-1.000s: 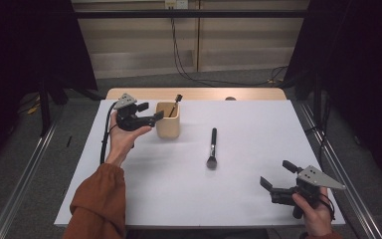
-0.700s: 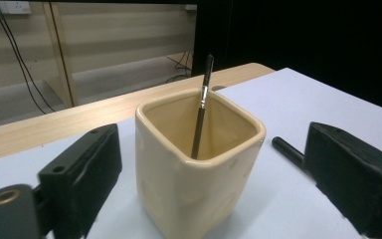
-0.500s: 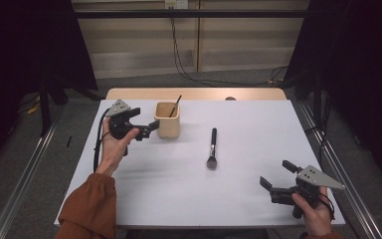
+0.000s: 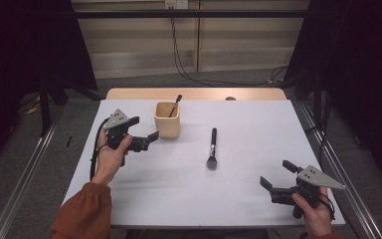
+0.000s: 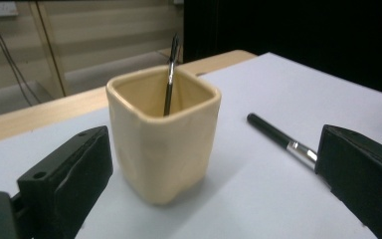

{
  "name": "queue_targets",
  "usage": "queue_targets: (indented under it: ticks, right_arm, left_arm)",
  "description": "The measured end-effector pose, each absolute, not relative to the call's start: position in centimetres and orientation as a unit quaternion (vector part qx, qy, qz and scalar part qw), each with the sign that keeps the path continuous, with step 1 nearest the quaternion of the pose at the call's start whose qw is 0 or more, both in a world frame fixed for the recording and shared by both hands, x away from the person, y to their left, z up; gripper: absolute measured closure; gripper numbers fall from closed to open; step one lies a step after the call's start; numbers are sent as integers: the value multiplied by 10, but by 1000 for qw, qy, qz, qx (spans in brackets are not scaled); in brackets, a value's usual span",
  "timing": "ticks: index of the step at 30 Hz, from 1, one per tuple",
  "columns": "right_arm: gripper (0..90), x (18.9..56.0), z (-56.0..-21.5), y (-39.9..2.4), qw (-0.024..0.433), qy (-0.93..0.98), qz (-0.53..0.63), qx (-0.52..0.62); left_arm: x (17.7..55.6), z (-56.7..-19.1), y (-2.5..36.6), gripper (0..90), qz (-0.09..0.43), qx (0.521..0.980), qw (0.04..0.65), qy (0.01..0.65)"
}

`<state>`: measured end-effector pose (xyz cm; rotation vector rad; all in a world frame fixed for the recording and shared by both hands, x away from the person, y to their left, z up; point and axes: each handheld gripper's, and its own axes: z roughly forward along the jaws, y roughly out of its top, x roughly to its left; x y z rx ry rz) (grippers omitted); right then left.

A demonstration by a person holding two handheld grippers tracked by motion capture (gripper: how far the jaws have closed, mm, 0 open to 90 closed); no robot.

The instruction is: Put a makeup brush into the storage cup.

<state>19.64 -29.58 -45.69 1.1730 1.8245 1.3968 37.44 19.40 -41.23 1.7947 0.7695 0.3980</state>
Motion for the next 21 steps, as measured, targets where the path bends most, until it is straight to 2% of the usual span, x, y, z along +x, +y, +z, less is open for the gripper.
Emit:
queue_targets:
  ticks: [5,21]
  right_arm:
    - [0,196,-457,-296,277,679,520,437]
    - [0,197,-457,-296,279,679,521,437]
  left_arm:
    - [369,-418,203,19,168,745,549,341]
    - [331,-414,216,23,178,736,564,330]
